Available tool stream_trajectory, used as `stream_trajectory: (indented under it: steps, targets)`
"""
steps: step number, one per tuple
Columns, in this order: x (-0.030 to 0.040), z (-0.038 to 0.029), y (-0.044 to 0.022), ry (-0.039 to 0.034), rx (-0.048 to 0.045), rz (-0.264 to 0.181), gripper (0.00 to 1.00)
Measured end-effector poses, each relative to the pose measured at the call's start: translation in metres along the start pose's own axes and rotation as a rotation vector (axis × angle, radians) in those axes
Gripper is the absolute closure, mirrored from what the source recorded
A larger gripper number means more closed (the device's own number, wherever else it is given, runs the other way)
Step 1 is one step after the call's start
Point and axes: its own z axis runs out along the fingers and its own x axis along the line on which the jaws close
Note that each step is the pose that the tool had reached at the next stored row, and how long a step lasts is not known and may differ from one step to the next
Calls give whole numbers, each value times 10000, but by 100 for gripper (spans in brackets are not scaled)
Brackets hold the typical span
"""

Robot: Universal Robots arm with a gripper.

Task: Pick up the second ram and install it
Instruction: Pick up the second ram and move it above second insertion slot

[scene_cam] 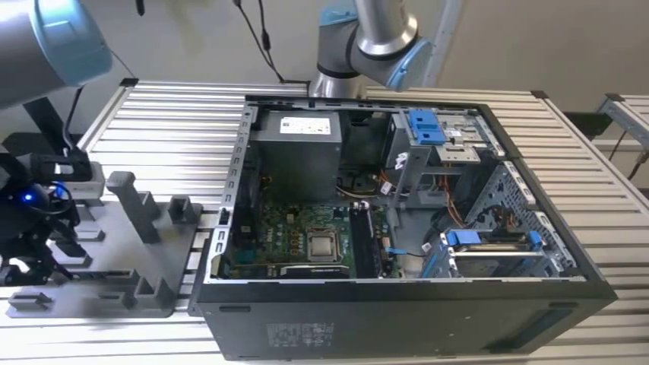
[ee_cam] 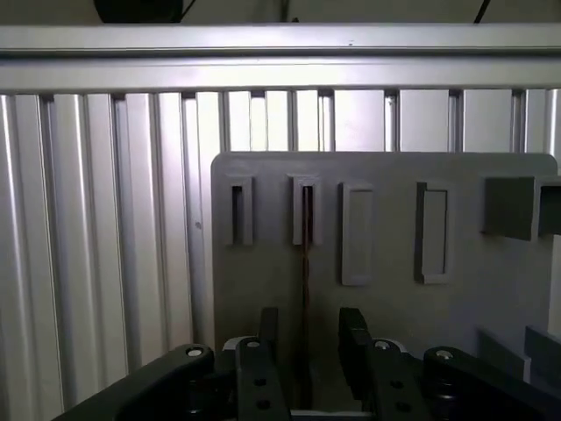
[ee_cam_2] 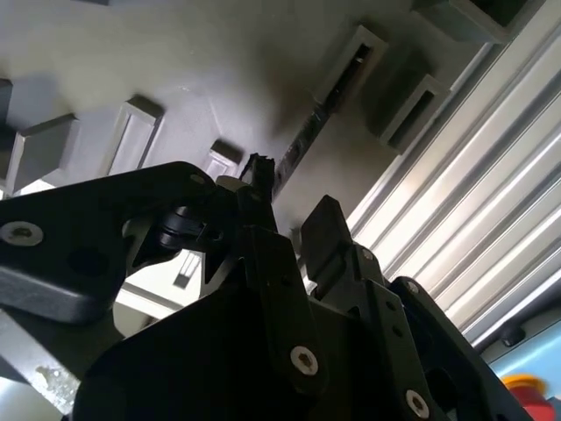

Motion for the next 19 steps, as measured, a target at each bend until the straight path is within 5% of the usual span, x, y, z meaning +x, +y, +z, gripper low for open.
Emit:
stream_trajectory:
  steps: [9,19]
  targets:
    - [10,159,1,-5,-17,-434,58]
    - [2,208,1,-5,92,-479,58]
